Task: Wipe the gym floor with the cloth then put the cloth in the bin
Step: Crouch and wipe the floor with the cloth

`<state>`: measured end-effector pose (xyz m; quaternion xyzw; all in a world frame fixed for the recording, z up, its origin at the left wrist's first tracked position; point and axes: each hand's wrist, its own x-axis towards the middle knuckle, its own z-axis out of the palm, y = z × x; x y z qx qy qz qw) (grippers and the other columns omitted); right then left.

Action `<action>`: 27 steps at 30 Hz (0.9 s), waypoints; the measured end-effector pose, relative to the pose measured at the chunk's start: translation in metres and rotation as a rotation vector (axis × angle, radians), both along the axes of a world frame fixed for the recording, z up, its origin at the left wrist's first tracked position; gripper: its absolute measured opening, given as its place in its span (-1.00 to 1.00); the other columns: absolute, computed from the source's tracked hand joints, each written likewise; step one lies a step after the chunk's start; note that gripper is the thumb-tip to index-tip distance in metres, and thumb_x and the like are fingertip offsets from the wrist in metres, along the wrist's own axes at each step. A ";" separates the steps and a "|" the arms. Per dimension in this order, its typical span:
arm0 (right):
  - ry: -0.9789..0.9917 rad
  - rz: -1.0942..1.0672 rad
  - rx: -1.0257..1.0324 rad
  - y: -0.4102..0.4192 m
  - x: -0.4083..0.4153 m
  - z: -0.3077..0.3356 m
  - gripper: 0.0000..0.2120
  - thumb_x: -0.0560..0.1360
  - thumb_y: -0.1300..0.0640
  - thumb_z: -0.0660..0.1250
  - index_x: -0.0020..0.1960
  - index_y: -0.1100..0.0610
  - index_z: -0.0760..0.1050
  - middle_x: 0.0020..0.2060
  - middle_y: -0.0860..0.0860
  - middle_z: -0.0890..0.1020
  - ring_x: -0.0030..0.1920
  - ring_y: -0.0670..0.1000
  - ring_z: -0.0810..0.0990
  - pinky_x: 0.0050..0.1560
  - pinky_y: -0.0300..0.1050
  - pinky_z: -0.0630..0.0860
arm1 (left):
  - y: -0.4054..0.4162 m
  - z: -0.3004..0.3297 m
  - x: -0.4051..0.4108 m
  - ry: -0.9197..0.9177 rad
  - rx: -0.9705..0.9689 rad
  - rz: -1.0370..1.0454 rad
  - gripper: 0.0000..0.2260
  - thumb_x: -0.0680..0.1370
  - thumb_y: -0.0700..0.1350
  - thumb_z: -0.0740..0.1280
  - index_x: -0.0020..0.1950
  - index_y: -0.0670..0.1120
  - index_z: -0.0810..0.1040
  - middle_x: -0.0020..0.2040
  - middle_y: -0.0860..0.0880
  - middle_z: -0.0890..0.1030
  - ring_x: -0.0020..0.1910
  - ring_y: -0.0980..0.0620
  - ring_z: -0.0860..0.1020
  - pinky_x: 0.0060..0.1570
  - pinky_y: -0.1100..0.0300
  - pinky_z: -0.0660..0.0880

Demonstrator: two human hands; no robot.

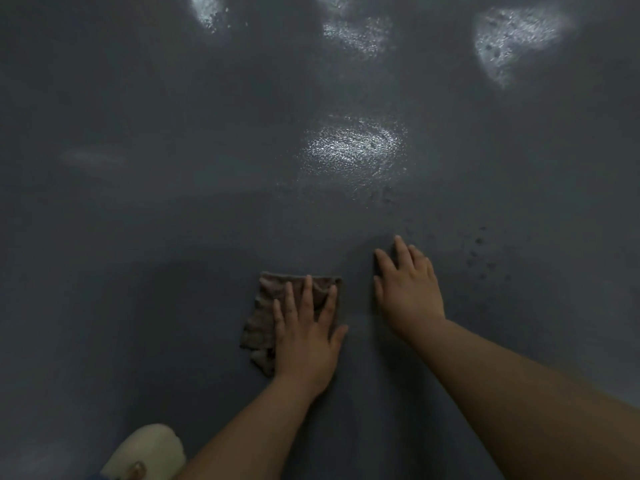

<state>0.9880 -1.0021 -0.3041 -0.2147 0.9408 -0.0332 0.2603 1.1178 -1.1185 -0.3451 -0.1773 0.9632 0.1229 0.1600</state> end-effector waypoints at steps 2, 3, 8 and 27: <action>0.001 -0.012 0.004 0.004 -0.004 0.000 -0.50 0.64 -0.05 -0.01 0.54 0.00 0.02 0.54 0.10 -0.10 0.52 0.15 -0.05 0.48 0.04 -0.08 | -0.021 -0.008 -0.008 0.017 -0.054 -0.132 -0.47 0.48 0.16 0.05 0.45 0.08 0.22 0.45 -0.16 0.26 0.40 -0.25 0.21 0.37 -0.16 0.03; 0.003 -0.016 0.006 0.005 -0.006 -0.001 -0.51 0.64 -0.05 -0.02 0.54 -0.01 0.02 0.54 0.09 -0.10 0.52 0.15 -0.06 0.49 0.04 -0.08 | -0.033 -0.010 -0.015 0.033 -0.086 -0.165 -0.45 0.50 0.16 0.04 0.48 0.09 0.18 0.48 -0.16 0.25 0.42 -0.26 0.21 0.38 -0.20 0.06; 0.022 -0.026 0.011 0.016 -0.009 -0.002 -0.51 0.63 -0.05 -0.01 0.54 -0.01 0.04 0.54 0.11 -0.08 0.52 0.15 -0.04 0.49 0.04 -0.07 | -0.069 0.002 -0.060 -0.123 -0.096 0.281 -0.45 0.60 0.24 -0.03 0.50 0.23 -0.23 0.53 -0.15 -0.31 0.50 -0.25 -0.26 0.36 -0.33 -0.22; 0.041 -0.092 0.001 0.040 -0.021 -0.007 -0.52 0.63 -0.05 0.00 0.54 -0.06 0.05 0.54 0.10 -0.02 0.51 0.17 -0.01 0.48 0.05 -0.09 | -0.020 -0.009 -0.091 0.045 -0.066 -0.228 -0.46 0.58 0.16 -0.04 0.55 0.03 0.09 0.55 -0.13 0.07 0.53 -0.15 0.04 0.43 -0.15 0.06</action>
